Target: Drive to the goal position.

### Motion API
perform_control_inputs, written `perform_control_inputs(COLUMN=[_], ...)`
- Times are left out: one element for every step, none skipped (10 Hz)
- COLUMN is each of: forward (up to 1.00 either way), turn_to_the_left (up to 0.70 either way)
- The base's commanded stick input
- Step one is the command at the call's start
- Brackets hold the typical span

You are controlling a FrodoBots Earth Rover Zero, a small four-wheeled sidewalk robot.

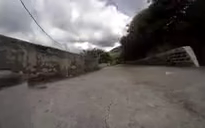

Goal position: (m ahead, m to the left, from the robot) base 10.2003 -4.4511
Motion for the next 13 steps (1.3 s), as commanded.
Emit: perform_control_inputs(forward=[0.3,0.3,0.3,0.3,0.3,0.3,0.3,0.3,0.3,0.3,0.3,0.3,0.3], turn_to_the_left=[0.0,0.0,0.0,0.0,0.0,0.0,0.0,0.0,0.0,0.0,0.0,0.0,0.0])
